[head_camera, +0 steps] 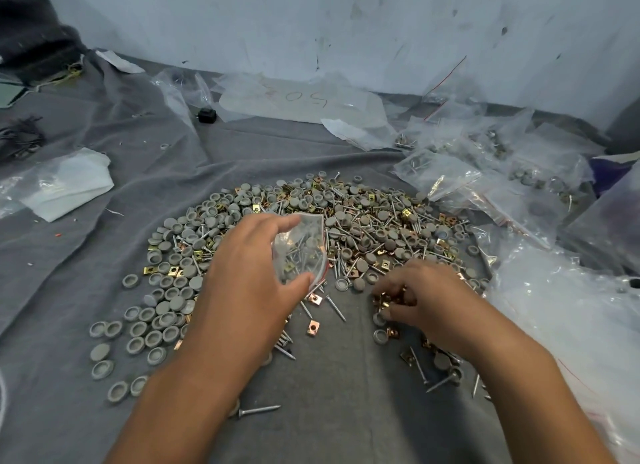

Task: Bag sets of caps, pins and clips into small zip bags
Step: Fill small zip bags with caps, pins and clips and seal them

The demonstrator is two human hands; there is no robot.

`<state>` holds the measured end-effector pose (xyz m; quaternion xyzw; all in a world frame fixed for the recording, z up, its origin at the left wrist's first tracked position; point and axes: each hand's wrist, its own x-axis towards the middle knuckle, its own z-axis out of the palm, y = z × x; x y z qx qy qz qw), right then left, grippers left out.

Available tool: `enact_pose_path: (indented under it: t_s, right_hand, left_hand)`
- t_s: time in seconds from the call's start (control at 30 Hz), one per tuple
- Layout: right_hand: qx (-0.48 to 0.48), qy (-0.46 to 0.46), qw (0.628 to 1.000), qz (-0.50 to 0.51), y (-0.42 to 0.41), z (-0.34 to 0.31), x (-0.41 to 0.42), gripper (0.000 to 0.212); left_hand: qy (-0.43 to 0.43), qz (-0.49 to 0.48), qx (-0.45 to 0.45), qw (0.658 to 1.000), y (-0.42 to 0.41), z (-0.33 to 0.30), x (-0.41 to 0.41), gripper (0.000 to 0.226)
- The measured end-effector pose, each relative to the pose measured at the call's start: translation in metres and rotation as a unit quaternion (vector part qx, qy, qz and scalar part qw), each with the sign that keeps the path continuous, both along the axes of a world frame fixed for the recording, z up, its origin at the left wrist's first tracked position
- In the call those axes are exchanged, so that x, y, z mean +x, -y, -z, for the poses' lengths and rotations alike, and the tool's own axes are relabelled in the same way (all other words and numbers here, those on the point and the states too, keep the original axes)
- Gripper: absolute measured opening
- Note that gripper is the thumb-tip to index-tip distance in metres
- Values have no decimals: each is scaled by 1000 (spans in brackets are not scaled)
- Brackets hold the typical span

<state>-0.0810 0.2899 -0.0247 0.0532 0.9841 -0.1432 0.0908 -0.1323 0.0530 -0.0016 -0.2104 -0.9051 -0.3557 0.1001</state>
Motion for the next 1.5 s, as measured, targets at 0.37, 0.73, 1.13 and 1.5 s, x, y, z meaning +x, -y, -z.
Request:
enact_pose_path:
  t_s: [0.37,0.73,1.13,1.5]
  right_hand:
    - [-26,30,998,-43,-5,-3,3,34]
    - [-87,1,995,-40,-2,-2,10,26]
    - [-537,-227,812,-26,43,-30,5,24]
    - [-337,-370,866,2,72,-17,-13,13]
  left_hand:
    - [1,1,-8,1000,-2,0,1,72]
    - [6,6,-12,1000,-2,-1,2,71]
    - [-27,11,-5,1000,-3,1,1,63]
    - [-11,27,1,1000,-4,0,1,62]
